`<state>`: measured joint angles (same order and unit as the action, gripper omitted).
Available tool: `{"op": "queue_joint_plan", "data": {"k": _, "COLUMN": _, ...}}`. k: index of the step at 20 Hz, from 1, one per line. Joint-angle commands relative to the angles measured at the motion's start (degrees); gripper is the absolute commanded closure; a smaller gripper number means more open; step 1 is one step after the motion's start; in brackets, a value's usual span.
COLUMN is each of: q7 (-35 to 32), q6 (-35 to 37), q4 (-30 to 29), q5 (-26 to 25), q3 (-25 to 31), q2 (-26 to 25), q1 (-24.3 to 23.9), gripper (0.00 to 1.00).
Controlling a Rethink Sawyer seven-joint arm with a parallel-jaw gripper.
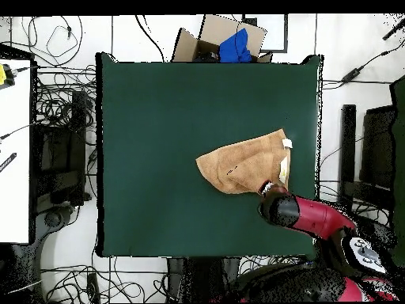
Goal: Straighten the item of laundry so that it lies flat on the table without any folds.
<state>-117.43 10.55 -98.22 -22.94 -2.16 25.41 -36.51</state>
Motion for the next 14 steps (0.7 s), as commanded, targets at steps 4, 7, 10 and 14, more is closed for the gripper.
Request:
{"op": "queue_joint_plan", "data": {"k": 4, "q7": -3.27, "q6": 1.47, "q4": 0.98, "q5": -0.6, "q3": 0.41, "q2": -2.75, "q1": -0.63, "gripper": 0.0}}
{"op": "queue_joint_plan", "data": {"k": 7, "q7": -3.43, "q6": 1.46, "q4": 0.98, "q5": -0.52, "q3": 0.37, "q2": -3.14, "q1": -0.54, "gripper": 0.0}}
{"op": "queue_joint_plan", "data": {"k": 10, "q7": -3.39, "q6": 1.69, "q4": 0.34, "q5": -0.58, "q3": 0.29, "q2": -2.76, "q1": -0.54, "gripper": 0.0}}
{"op": "queue_joint_plan", "data": {"k": 14, "q7": -2.99, "q6": 1.6, "q4": -0.1, "q5": -0.99, "q3": 0.25, "q2": -2.72, "q1": -1.18, "gripper": 0.0}}
